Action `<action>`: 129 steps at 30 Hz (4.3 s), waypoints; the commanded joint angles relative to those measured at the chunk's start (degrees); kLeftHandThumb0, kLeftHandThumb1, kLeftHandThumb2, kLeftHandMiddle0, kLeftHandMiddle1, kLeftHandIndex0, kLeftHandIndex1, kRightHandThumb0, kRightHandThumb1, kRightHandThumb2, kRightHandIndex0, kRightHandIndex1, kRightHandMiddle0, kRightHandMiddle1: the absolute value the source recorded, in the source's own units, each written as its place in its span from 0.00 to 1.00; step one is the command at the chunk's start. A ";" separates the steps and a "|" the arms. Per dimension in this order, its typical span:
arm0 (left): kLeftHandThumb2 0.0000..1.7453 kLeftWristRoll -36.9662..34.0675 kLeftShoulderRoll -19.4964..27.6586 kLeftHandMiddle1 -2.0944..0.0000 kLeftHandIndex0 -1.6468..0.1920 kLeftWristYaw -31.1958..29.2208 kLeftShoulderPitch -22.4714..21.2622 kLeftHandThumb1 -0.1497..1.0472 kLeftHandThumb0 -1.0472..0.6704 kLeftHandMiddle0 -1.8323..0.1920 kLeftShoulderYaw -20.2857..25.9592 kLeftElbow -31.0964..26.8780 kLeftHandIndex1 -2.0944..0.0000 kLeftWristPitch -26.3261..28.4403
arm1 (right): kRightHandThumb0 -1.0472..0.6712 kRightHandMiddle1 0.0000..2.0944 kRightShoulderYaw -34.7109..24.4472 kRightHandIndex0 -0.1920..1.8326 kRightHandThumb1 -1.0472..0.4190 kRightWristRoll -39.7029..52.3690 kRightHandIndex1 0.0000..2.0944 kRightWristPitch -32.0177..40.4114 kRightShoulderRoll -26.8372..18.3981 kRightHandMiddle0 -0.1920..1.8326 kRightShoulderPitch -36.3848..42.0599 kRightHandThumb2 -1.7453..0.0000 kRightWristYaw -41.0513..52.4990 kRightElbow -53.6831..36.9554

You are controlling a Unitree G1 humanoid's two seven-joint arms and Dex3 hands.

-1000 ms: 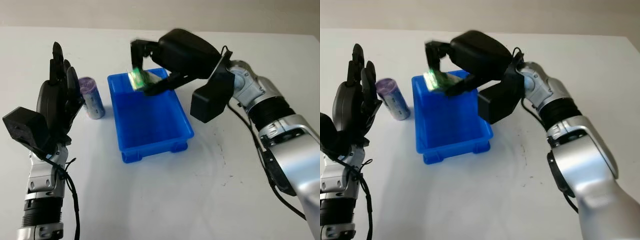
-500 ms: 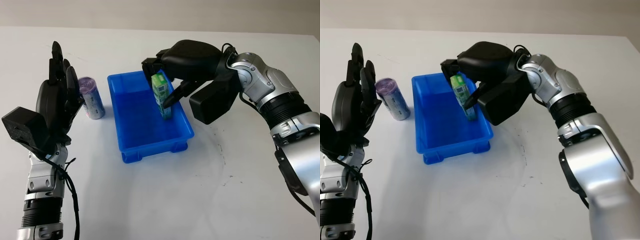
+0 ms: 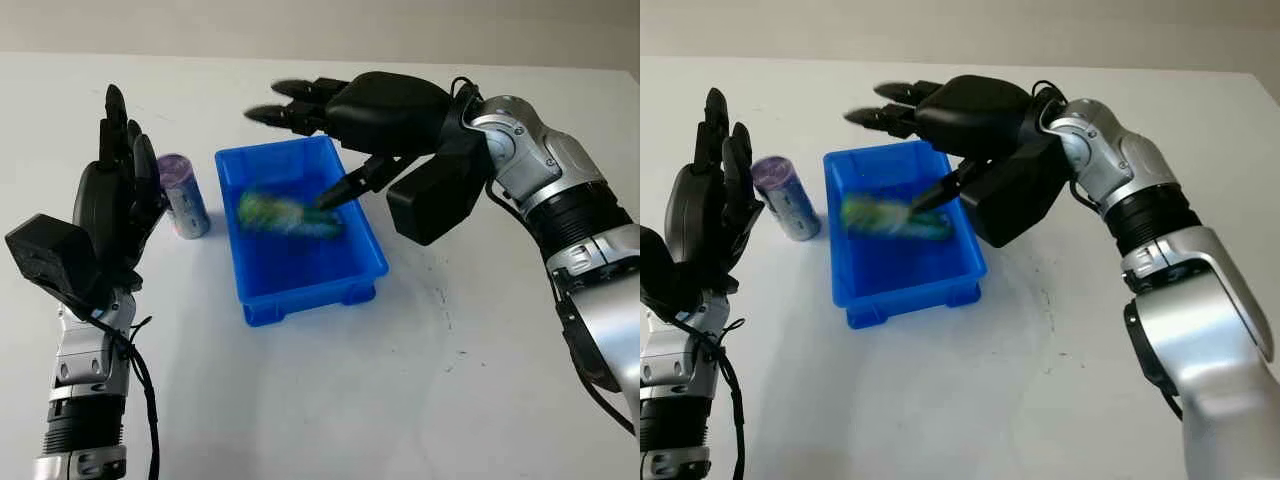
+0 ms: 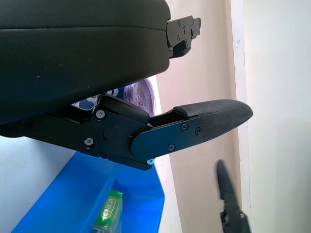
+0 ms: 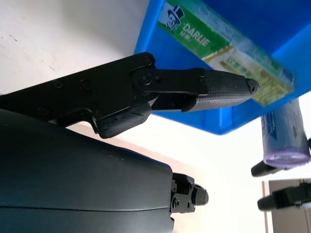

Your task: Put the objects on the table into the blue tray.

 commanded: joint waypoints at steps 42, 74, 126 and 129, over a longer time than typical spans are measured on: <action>0.07 4.96 11.51 1.00 1.00 -1.25 -1.56 1.00 0.02 1.00 3.13 2.03 1.00 1.95 | 0.14 0.00 -31.80 0.00 0.00 47.77 0.00 44.44 11.60 0.00 28.46 0.64 0.88 -26.51; 0.05 -4.22 9.49 1.00 1.00 -11.30 -1.55 1.00 0.00 1.00 2.82 12.40 1.00 11.18 | 0.16 0.00 -32.08 0.00 0.00 47.01 0.00 46.89 11.66 0.00 26.74 0.61 -0.92 -29.68; 0.03 1.15 2.37 0.96 0.96 -3.21 -3.30 0.82 0.20 0.95 -1.52 12.10 0.98 1.54 | 0.17 0.00 -33.33 0.00 0.00 46.81 0.00 47.07 11.68 0.00 27.65 0.60 -1.73 -30.66; 0.03 2.05 1.96 0.96 0.94 -1.11 -3.48 0.82 0.22 0.92 -1.98 11.24 0.97 3.24 | 0.18 0.00 -33.45 0.00 0.00 46.93 0.00 47.07 11.62 0.00 27.77 0.60 -1.60 -30.72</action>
